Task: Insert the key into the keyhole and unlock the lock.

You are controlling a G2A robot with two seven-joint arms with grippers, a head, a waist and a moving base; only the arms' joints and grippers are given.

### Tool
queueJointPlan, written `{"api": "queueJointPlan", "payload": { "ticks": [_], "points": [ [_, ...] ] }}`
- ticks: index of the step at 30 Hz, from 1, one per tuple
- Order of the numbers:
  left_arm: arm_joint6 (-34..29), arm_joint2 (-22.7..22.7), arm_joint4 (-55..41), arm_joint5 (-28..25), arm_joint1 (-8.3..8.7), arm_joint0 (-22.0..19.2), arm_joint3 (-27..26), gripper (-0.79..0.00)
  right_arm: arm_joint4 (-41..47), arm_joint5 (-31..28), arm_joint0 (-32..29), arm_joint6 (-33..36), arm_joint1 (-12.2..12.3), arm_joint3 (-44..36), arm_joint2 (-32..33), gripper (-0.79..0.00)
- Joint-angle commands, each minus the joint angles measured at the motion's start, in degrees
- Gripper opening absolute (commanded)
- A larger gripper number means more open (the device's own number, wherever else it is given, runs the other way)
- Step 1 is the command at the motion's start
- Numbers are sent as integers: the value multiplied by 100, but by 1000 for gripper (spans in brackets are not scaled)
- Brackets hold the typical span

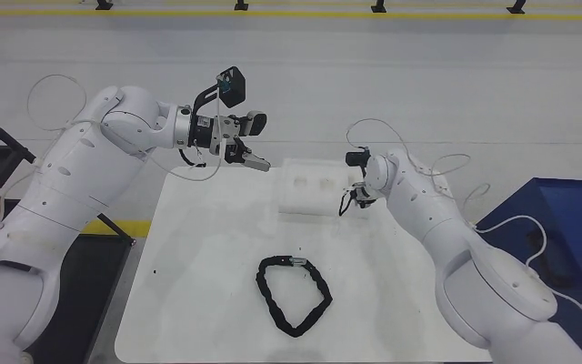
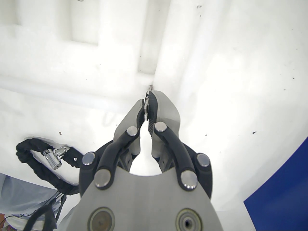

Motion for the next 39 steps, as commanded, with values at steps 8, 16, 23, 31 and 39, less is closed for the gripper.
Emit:
{"api": "queueJointPlan", "payload": {
  "ticks": [8,16,23,31,39],
  "points": [
    [0,0,0,0,0,0,0,0,-144,-24,129,271,74,-376,120,-785],
    [0,0,0,0,0,0,0,0,-186,-48,75,654,364,-1474,450,-785],
    [0,0,0,0,0,0,0,0,-449,198,-487,1050,965,-3418,1190,-785],
    [0,0,0,0,0,0,0,0,-713,198,-2149,1422,1762,-6587,2889,-785],
    [0,0,0,0,0,0,0,0,1090,-1105,-3493,924,2055,-7324,4449,-785]
  ]
}}
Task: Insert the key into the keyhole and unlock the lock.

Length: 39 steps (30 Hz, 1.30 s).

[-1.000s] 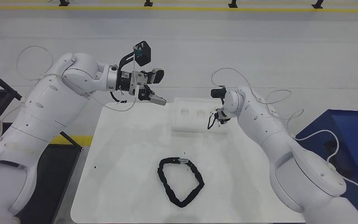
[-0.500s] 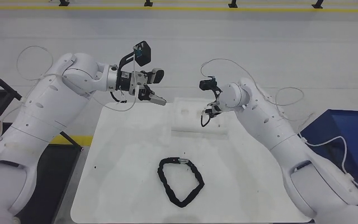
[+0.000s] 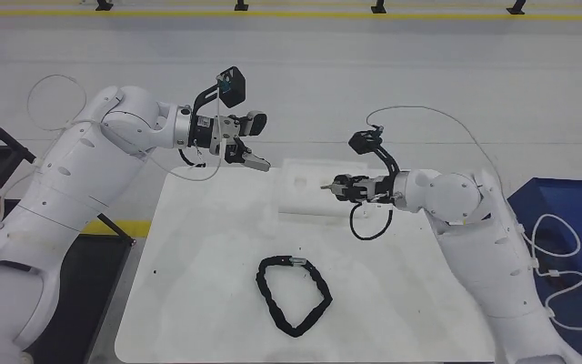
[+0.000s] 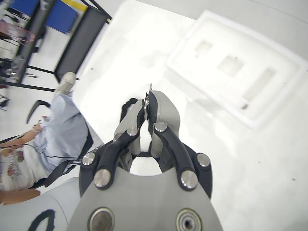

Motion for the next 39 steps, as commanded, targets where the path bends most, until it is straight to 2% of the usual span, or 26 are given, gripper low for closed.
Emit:
{"api": "queueJointPlan", "payload": {
  "ticks": [1,8,15,33,39],
  "points": [
    [0,0,0,0,0,0,0,0,507,-318,-167,-132,29,120,281,-785],
    [0,0,0,0,0,0,0,0,1472,-954,-529,-421,100,303,777,-785],
    [0,0,0,0,0,0,0,0,2358,-1552,-590,-109,150,697,955,-785],
    [0,0,0,0,0,0,0,0,2358,-1552,-590,-109,150,697,955,-785],
    [92,86,227,189,-11,376,-121,0,2358,-1552,-590,-109,150,697,955,-785]
  ]
}}
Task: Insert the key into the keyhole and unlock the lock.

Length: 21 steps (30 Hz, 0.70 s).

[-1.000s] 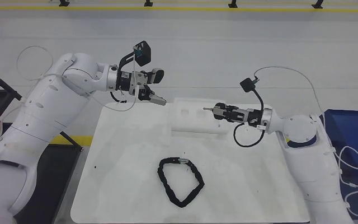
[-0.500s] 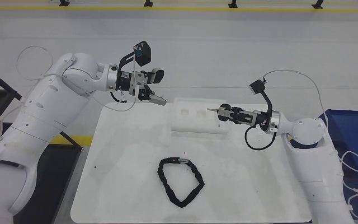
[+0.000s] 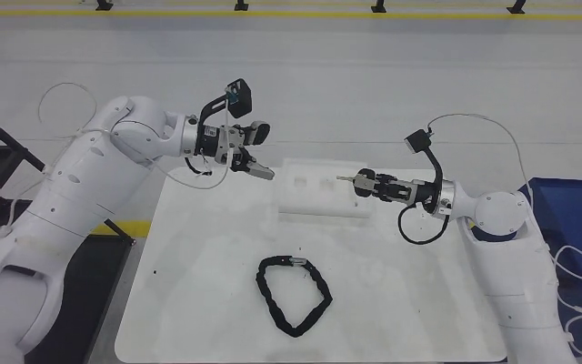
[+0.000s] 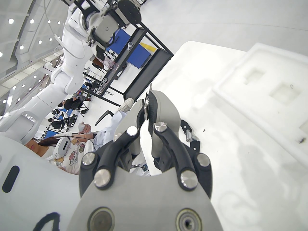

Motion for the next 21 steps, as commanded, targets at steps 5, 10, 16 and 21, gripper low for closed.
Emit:
{"api": "queueJointPlan", "payload": {
  "ticks": [5,10,16,21],
  "points": [
    [344,139,284,-210,-75,463,188,0,0,0,0,0,0,0,0,-785],
    [389,396,581,-210,-190,721,283,0,0,0,0,0,0,0,0,-785],
    [565,634,1115,-210,-300,813,325,0,0,0,0,0,0,0,0,-785],
    [787,925,1687,-210,-365,829,258,0,0,0,0,0,0,0,0,-785]
  ]
}}
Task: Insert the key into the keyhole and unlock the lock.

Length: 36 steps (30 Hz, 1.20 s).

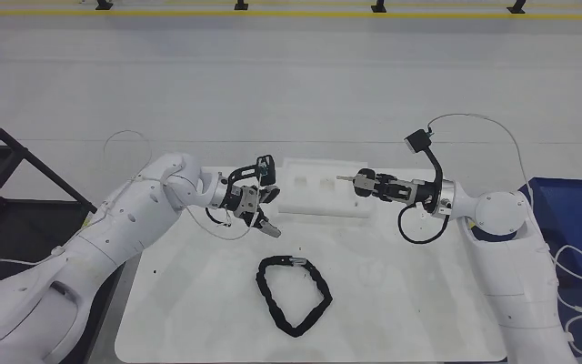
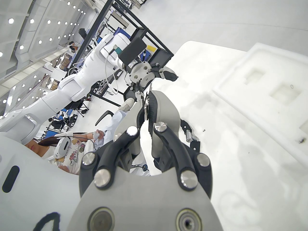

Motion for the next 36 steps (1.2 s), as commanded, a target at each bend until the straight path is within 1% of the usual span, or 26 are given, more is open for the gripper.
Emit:
{"api": "queueJointPlan", "payload": {
  "ticks": [1,4,10,25,27,29,32,36],
  "points": [
    [47,164,259,0,-32,-15,-20,0,0,0,0,0,0,0,0,-785],
    [25,493,505,0,-97,-80,-50,0,0,0,0,0,0,0,0,-785],
    [-176,1100,354,0,-216,-349,64,0,0,0,0,0,0,0,0,-785],
    [-176,1100,354,0,-216,-349,64,0,0,0,0,0,0,0,0,-785],
    [-30,1079,500,44,-217,-240,37,0,0,0,0,0,0,0,0,-785],
    [175,1049,685,0,-232,-134,116,0,0,0,0,0,0,0,0,-785],
    [526,1118,1418,0,-269,-25,-61,0,0,0,0,0,0,0,0,-785],
    [1418,1257,2330,0,-315,136,-60,0,0,0,0,0,0,0,0,-785]
  ]
}}
